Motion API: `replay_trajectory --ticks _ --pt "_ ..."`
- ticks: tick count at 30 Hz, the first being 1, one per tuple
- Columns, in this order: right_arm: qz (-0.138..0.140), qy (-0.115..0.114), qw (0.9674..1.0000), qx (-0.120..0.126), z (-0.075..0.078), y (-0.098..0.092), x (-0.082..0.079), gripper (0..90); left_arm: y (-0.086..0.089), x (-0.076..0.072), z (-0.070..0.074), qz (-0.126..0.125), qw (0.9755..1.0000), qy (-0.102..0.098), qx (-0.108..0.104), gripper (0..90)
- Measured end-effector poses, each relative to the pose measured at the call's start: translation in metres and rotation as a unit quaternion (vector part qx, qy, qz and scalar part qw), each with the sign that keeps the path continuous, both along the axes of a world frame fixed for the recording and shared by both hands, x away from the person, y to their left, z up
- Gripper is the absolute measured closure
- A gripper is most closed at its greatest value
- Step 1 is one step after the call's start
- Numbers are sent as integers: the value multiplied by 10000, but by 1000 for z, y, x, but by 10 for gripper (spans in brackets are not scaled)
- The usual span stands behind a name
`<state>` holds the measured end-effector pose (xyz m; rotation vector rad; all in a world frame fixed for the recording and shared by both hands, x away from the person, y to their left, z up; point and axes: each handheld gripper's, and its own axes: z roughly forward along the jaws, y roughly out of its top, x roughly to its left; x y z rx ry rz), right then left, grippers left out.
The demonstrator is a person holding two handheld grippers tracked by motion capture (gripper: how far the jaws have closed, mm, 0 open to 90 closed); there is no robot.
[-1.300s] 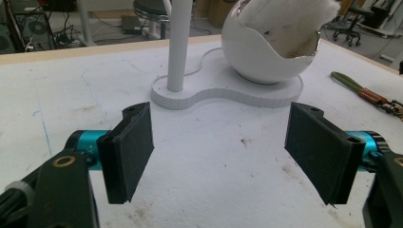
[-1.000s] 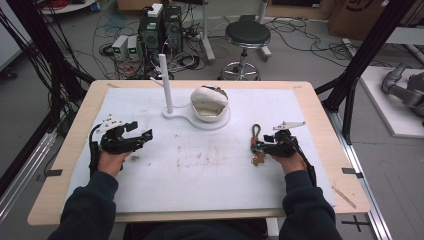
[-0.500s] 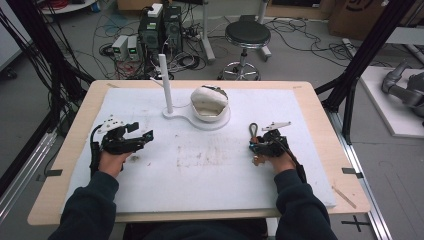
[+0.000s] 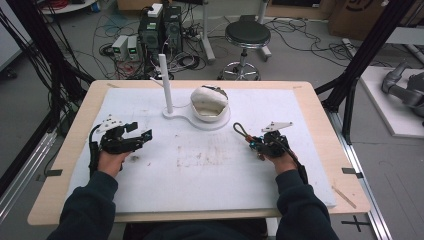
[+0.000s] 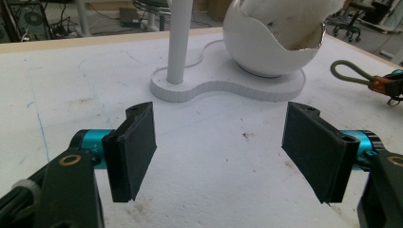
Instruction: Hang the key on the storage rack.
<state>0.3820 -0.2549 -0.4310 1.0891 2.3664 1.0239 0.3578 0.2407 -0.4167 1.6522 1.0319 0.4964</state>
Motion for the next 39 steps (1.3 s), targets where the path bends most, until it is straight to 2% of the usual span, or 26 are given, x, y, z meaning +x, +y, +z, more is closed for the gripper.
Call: replay_trajectory --ticks 7,8,11,13,16,18,19,20,23,24,25,27,31,33,35,39 --pt "403 -312 9980 369 12 6 -7 792 2 0 0 66 10000 22 43 272" --pt "587 -423 9960 520 18 10 -10 793 2 0 0 68 10000 16 47 273" --pt "777 -560 9931 678 25 18 -13 793 3 0 0 80 10000 15 36 276" --pt "825 -584 9922 733 28 21 -13 793 5 -1 0 110 9999 22 25 277" --pt "978 -684 9879 991 38 34 -10 795 8 0 0 139 9999 20 -9 279" --pt "985 -664 9857 1197 43 41 -7 796 9 0 0 145 9999 20 -23 282" --pt "985 -664 9857 1197 43 41 -7 796 9 0 0 145 9999 20 -23 282" --pt "1011 -753 9831 1331 48 49 -4 797 9 0 -1 145 9999 24 -30 283" --pt "1062 -794 9816 1376 54 59 0 798 9 0 -1 137 9999 17 -12 288" --pt "1125 -876 9800 1390 60 71 4 799 9 0 -1 138 9999 10 -21 289" --pt "1125 -876 9800 1390 60 71 4 799 9 0 -1 138 9999 10 -21 290" --pt "1183 -933 9785 1406 70 88 12 799 9 0 -1 151 9999 3 -63 290" --pt "1135 -1028 9784 1386 80 108 26 799 10 1 -1 148 9999 7 -51 291" --pt "1143 -999 9769 1507 84 117 34 799 11 1 -1 152 9999 -4 -64 293" --pt "1134 -1046 9761 1532 89 128 41 799 12 1 0 155 9999 -5 -58 293" --pt "1268 -1114 9723 1620 99 149 52 799 15 1 -1 174 9998 0 -93 293"
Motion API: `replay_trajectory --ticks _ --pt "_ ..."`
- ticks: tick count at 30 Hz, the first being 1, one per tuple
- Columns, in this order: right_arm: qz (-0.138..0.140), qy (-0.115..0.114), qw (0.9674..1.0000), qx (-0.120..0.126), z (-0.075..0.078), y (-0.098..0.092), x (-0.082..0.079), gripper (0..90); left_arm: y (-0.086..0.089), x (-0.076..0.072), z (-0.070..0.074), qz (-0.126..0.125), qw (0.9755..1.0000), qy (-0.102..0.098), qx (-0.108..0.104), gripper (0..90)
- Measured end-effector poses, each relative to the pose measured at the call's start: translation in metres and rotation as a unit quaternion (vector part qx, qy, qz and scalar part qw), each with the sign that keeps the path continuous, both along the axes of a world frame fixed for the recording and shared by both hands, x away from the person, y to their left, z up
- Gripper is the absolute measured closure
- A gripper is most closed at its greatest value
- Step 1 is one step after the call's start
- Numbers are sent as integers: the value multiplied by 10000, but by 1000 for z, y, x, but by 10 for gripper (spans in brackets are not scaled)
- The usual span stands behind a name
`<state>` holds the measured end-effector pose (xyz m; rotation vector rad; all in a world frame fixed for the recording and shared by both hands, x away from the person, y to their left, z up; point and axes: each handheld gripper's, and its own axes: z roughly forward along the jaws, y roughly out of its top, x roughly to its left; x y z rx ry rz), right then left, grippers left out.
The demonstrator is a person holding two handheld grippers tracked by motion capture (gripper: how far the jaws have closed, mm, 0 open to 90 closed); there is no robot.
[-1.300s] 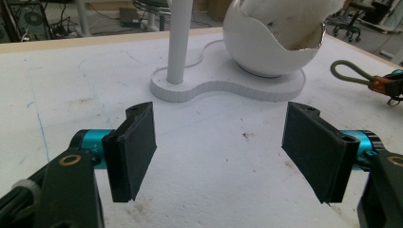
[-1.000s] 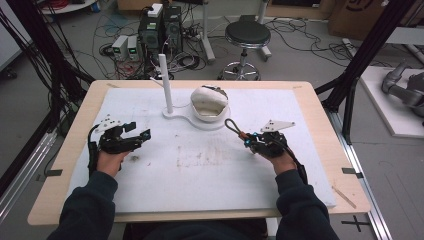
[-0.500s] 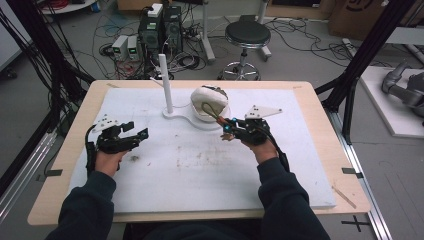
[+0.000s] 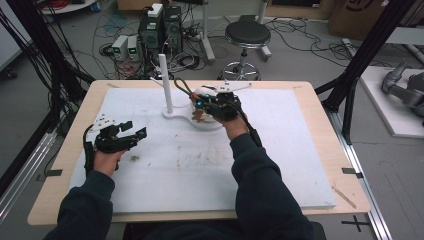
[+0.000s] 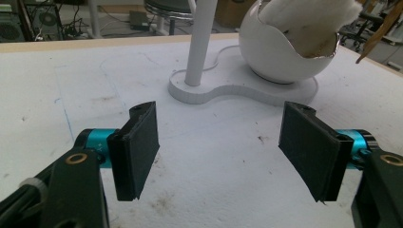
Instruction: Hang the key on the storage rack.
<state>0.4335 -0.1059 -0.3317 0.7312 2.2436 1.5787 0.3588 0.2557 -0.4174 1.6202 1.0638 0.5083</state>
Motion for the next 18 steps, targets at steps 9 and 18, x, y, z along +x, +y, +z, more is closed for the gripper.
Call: replay_trajectory --ticks 9,18 --pt "197 -38 9998 -2 11 42 13 798 3 0 0 28 10000 -2 -20 293" --pt "-272 171 9987 -397 -4 59 31 798 3 0 0 9 10000 6 -20 293"
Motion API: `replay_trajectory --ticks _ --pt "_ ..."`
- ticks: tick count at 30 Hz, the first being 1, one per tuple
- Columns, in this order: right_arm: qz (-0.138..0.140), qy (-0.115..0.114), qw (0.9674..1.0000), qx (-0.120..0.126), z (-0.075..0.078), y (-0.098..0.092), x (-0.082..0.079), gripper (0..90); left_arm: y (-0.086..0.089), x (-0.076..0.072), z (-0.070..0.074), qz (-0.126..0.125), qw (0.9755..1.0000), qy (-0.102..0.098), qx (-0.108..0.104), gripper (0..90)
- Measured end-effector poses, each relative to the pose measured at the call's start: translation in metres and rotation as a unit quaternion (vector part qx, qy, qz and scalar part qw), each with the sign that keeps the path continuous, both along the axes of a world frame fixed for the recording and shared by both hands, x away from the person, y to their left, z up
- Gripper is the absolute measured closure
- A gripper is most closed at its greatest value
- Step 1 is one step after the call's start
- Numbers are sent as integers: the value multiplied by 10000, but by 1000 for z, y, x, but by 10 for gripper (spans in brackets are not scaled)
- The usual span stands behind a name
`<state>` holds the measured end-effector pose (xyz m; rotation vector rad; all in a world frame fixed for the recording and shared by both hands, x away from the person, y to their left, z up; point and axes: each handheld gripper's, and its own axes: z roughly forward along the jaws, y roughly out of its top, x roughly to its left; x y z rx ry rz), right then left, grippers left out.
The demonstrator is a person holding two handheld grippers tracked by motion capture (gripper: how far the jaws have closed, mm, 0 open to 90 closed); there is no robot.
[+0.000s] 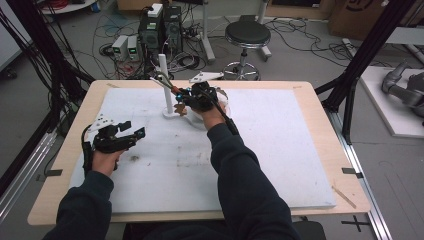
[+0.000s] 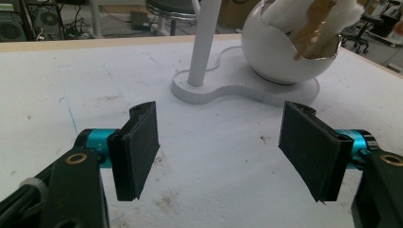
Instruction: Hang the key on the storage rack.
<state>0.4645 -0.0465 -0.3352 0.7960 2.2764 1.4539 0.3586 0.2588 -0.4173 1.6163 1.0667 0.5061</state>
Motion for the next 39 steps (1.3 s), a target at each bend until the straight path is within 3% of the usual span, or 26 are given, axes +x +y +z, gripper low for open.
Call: replay_trajectory --ticks 6,10,13,16,17,18,19,26,27,31,39 --pt "-169 39 9998 -103 -5 0 2 765 0 0 0 1 10000 -19 -67 293" --pt "-173 -48 9997 -151 -4 -3 -3 682 0 0 0 -18 10000 -36 -89 293" --pt "-182 -5 9995 -254 -3 -16 -9 628 0 -1 0 -23 10000 -39 -69 293" --pt "-261 -155 9991 -296 -2 -26 -14 605 0 -1 1 -8 10000 -62 -72 293" --pt "-316 -223 9988 -286 -2 -38 -20 549 1 -1 0 -2 10000 -57 -45 293" --pt "-374 -136 9986 -334 -2 -45 -22 506 1 -1 0 2 10000 -50 -3 293" --pt "-374 -136 9986 -334 -2 -45 -22 506 1 -1 0 2 10000 -50 -3 293" --pt "-585 -272 9966 -503 -15 -107 -42 335 1 -1 0 -8 9999 -151 -74 280" --pt "-603 -199 9964 -566 -17 -115 -45 311 1 -1 1 -53 9997 -218 -117 273" --pt "-710 -165 9954 -630 -30 -145 -60 261 -2 -1 1 -115 9991 -389 -76 246" --pt "-1050 -74 9931 -523 -54 -198 -87 220 -10 0 2 -321 9984 -403 -230 199"
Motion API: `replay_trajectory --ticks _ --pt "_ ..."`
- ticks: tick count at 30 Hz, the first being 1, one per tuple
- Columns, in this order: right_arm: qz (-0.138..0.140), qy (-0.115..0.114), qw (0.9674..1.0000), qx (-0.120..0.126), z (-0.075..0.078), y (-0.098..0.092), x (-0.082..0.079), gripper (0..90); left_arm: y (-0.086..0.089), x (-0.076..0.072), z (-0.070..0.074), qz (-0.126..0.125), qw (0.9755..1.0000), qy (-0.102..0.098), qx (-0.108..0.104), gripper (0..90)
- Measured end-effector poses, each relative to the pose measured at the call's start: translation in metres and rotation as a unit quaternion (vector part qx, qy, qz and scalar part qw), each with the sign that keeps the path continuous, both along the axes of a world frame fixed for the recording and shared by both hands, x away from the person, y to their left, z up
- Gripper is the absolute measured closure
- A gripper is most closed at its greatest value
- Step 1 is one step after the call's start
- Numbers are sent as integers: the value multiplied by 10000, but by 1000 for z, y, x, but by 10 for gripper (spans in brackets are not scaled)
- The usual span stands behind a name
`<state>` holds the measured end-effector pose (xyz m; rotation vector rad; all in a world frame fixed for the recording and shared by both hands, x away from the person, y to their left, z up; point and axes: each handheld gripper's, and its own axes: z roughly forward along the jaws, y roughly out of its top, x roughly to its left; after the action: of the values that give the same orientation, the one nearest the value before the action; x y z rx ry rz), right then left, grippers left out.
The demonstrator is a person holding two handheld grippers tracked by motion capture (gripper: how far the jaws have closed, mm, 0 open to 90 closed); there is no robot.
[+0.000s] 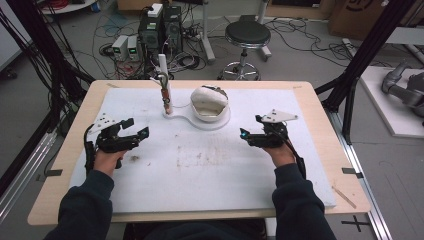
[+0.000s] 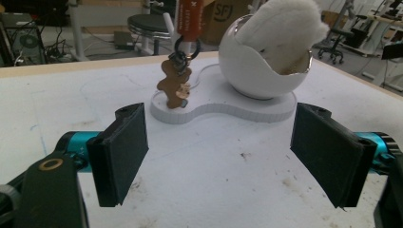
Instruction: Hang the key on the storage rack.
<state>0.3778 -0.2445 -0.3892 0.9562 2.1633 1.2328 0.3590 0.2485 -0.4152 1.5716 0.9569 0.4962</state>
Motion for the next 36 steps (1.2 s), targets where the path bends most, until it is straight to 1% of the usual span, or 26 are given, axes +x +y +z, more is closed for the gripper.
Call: replay_trajectory --ticks 1,2,7,8,9,11,13,15,18,20,28,32,36 --pt "-45 33 10000 46 -2 -6 -2 220 0 0 0 0 10000 0 0 198" --pt "-73 51 10000 42 -3 -12 -4 220 -1 1 1 8 10000 -19 38 199" --pt "-284 43 9995 115 -8 -36 -15 218 -5 2 1 3 10000 -20 11 199" --pt "-290 23 9995 91 -10 -40 -18 217 -7 4 0 -19 10000 -18 44 199" --pt "-267 18 9996 4 -11 -43 -20 218 -8 4 0 -27 10000 -8 58 199" --pt "-319 45 9994 -158 -14 -49 -23 218 -9 4 -1 -59 9999 -6 82 199" --pt "-387 81 9990 -219 -15 -53 -25 218 -10 4 -1 -83 9999 3 119 199" --pt "-440 81 9988 -215 -15 -55 -28 218 -9 3 0 -87 9999 -6 106 199" --pt "-472 49 9988 -76 -15 -57 -29 218 -8 3 0 -59 9999 13 86 199" --pt "-479 41 9988 -49 -16 -58 -29 218 -8 3 0 -52 9999 14 88 199" --pt "-536 58 9985 -68 -17 -59 -30 218 -9 2 1 -126 9998 -1 153 199" --pt "-650 12 9978 -110 -18 -64 -30 218 -11 0 2 -167 9996 -24 221 199" --pt "-772 -1 9970 -76 -18 -71 -30 218 -13 -1 1 -236 9994 -42 250 199"
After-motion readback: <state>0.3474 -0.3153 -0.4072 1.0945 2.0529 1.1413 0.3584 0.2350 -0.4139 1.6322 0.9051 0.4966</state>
